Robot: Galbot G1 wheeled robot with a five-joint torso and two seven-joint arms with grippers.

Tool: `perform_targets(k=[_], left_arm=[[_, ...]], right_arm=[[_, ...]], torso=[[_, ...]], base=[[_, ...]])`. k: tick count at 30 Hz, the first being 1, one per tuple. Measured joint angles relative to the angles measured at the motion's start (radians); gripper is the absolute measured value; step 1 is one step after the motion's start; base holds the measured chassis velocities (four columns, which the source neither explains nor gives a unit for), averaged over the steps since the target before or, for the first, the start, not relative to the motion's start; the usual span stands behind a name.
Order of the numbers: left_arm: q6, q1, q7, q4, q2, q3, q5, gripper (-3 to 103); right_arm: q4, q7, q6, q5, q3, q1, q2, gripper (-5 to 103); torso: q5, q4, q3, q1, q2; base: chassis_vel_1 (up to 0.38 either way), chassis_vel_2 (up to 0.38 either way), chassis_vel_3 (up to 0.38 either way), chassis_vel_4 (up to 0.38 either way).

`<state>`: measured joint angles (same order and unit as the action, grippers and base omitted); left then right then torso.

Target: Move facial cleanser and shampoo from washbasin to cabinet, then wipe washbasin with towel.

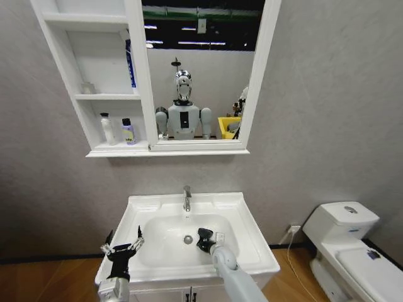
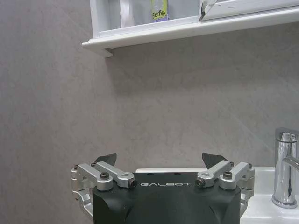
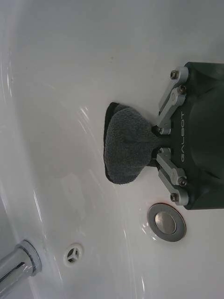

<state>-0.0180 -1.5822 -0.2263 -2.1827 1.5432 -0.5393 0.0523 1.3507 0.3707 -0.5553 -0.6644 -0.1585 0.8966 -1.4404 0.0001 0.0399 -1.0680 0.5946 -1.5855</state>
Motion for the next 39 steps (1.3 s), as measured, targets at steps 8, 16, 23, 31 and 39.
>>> perform_targets(k=[8,16,23,31,39], left_arm=[[0.006,-0.007,0.000,-0.010,-0.002,0.005,0.001,100],[0.007,-0.002,0.000,-0.009,-0.004,0.023,0.003,100],[0.002,0.014,0.000,0.004,-0.005,0.044,0.011,100],[-0.004,0.020,0.000,0.006,-0.010,0.056,0.012,100],[-0.004,0.011,0.000,-0.007,-0.019,0.053,0.008,100]], right_arm=[[0.043,0.004,0.009,0.038,-0.030,0.017,0.038,8],[0.095,0.016,0.034,0.075,-0.068,0.012,0.096,8],[0.184,0.014,0.074,0.119,-0.090,0.010,0.165,8],[0.196,-0.084,0.161,0.176,-0.170,-0.049,0.214,7],[0.032,-0.296,0.304,0.165,-0.194,-0.174,0.243,7]], torso=[[0.0002,-0.0003,0.000,0.000,0.000],[0.0003,-0.0005,0.000,0.000,0.000],[-0.0001,0.0009,0.000,0.000,0.000],[-0.0005,0.0010,0.000,0.000,0.000],[-0.0001,-0.0001,0.000,0.000,0.000]], base=[[0.000,0.000,0.000,0.000],[0.000,0.000,0.000,0.000],[0.000,0.000,0.000,0.000],[-0.025,-0.008,-0.005,-0.011],[0.000,0.000,0.000,0.000]])
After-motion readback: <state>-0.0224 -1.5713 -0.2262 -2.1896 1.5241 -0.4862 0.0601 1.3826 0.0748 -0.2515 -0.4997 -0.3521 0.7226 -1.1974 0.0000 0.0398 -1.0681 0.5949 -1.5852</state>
